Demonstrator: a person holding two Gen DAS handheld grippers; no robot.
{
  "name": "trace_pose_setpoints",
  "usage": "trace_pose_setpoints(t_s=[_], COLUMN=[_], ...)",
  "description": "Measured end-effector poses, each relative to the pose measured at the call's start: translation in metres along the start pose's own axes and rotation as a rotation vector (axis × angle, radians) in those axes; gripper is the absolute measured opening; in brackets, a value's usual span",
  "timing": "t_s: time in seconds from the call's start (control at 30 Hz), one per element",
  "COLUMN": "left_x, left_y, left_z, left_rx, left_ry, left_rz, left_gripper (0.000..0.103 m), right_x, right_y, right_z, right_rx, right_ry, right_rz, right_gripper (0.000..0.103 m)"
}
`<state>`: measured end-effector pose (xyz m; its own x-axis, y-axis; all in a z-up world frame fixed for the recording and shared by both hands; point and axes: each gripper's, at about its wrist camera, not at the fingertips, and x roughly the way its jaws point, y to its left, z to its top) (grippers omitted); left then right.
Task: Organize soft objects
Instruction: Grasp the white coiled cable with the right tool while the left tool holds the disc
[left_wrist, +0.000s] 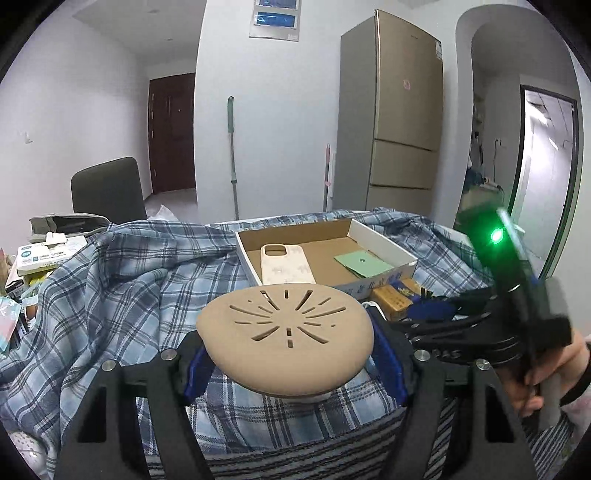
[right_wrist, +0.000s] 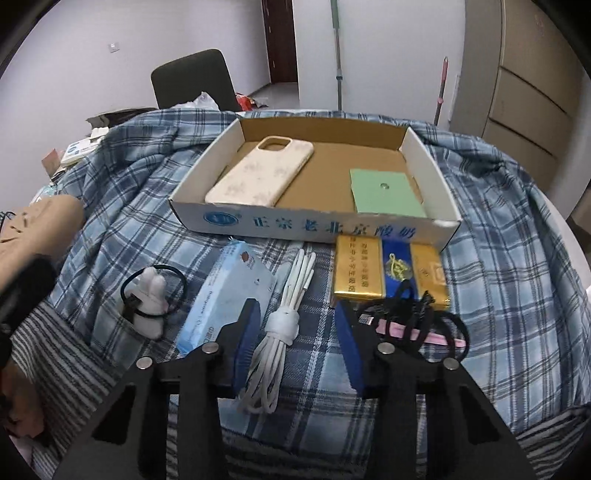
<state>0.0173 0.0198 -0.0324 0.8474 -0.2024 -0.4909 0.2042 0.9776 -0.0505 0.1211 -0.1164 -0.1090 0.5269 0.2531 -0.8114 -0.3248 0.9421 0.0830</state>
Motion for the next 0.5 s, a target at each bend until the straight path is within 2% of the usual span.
trace_pose_setpoints(t_s=[0.13, 0.23, 0.33, 0.5], left_x=[-0.004, -0.007, -0.009, -0.011], left_y=[0.002, 0.0, -0.002, -0.003], left_z=[0.0, 0.001, 0.001, 0.001], left_rx=[-0.01, -0.007, 0.001, -0.006], left_ry=[-0.012, -0.028, -0.036, -0.041], left_rz=[-0.01, -0.01, -0.004, 0.0], left_gripper=[0.076, 0.076, 0.076, 0.076], right_x=[0.005, 0.01, 0.01, -0.008], right_y=[0.009, 0.013, 0.012, 0.008], right_z=[-0.004, -0.006, -0.006, -0.008], right_rx=[-0.047, -0.064, -0.065, -0.052], right_ry=[0.009, 0.026, 0.022, -0.041], right_rz=[0.004, -0.006, -0.003, 0.029], right_gripper=[0.034, 0.024, 0.019, 0.018])
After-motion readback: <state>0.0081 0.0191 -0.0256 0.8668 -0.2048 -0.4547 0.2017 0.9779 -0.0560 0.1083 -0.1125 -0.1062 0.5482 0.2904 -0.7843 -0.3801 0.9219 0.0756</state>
